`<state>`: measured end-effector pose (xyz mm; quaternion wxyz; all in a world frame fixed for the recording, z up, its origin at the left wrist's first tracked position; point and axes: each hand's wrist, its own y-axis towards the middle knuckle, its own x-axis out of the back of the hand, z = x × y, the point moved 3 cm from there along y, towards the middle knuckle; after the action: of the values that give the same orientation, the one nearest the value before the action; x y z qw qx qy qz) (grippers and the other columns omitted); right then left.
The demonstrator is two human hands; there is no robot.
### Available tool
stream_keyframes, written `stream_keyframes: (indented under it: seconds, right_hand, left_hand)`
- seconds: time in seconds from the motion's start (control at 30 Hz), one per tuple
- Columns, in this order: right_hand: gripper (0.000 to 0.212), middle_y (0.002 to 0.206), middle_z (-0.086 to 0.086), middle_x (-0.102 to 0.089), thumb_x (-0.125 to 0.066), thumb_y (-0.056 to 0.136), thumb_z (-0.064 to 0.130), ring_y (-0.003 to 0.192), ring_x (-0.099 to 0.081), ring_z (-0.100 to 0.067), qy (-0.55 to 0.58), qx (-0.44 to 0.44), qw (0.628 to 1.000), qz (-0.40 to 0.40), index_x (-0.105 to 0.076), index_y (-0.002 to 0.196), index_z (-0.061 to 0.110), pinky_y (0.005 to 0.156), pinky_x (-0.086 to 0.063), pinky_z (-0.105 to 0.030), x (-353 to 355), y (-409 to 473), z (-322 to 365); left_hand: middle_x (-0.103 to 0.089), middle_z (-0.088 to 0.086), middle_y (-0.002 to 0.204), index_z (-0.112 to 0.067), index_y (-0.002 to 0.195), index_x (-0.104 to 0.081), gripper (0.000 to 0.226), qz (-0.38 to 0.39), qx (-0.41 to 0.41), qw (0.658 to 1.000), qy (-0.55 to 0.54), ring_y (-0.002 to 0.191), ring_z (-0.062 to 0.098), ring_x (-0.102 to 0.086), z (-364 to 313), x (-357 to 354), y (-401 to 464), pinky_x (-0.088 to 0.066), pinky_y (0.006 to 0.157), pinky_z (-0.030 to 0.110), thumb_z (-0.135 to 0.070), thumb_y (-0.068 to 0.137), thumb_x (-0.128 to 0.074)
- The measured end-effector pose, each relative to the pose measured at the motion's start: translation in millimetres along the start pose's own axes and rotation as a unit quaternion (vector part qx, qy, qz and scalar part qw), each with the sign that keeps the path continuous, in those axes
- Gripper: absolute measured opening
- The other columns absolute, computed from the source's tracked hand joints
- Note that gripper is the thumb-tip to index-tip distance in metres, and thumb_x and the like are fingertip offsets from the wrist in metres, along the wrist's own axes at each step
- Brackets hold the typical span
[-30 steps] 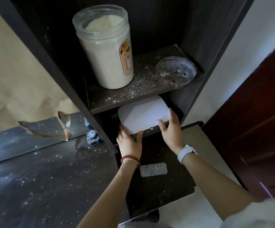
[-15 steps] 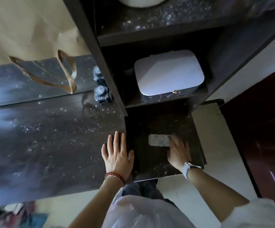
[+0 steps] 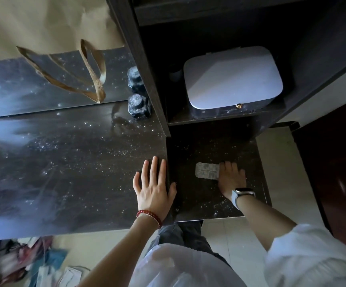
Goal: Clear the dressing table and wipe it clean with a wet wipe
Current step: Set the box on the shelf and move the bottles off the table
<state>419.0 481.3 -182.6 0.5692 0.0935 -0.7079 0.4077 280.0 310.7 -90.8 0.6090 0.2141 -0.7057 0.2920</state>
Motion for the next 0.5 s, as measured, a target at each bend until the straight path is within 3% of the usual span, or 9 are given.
stream_keyframes:
  seconds: [0.17,0.27,0.4,0.5]
  right_hand:
    - [0.049,0.126,-0.012,-0.042,-0.053,0.084,0.025,0.117,-0.037,-0.029,0.028,0.02,0.999,-0.002,-0.039,0.127,0.005,0.091,-0.035,-0.039,9,-4,-4]
    - [0.051,0.121,-0.012,-0.046,-0.058,0.081,0.031,0.111,-0.042,-0.028,0.132,0.036,0.989,-0.055,-0.044,0.123,0.006,0.088,-0.039,-0.037,17,-25,-3]
    - [0.056,0.114,-0.014,-0.051,-0.071,0.073,0.024,0.101,-0.053,-0.024,0.324,0.086,0.918,-0.212,-0.046,0.119,0.003,0.08,-0.053,-0.036,50,-69,4]
    - [0.058,0.117,-0.012,-0.05,-0.061,0.076,0.034,0.101,-0.054,-0.016,0.375,0.107,0.877,-0.281,-0.044,0.123,0.005,0.076,-0.055,-0.024,91,-87,14]
  left_hand:
    - [-0.044,0.012,0.14,-0.015,0.134,-0.038,0.063,-0.005,0.0,1.0,-0.005,0.129,0.034,-0.039,0,-2,0,-0.029,0.102,0.055,-0.046,0.079,-0.036]
    - [-0.043,0.012,0.14,-0.016,0.134,-0.037,0.063,-0.003,0.004,1.0,-0.009,0.13,0.034,-0.038,0,-3,0,-0.028,0.103,0.055,-0.046,0.079,-0.035]
    - [-0.041,0.011,0.142,-0.016,0.135,-0.036,0.063,-0.006,0.002,1.0,-0.019,0.132,0.034,-0.034,1,-5,0,-0.021,0.106,0.052,-0.046,0.08,-0.033]
    - [-0.039,0.01,0.144,-0.017,0.136,-0.035,0.064,-0.011,0.008,0.999,-0.03,0.134,0.03,-0.027,1,-6,0,-0.012,0.109,0.047,-0.046,0.08,-0.032]
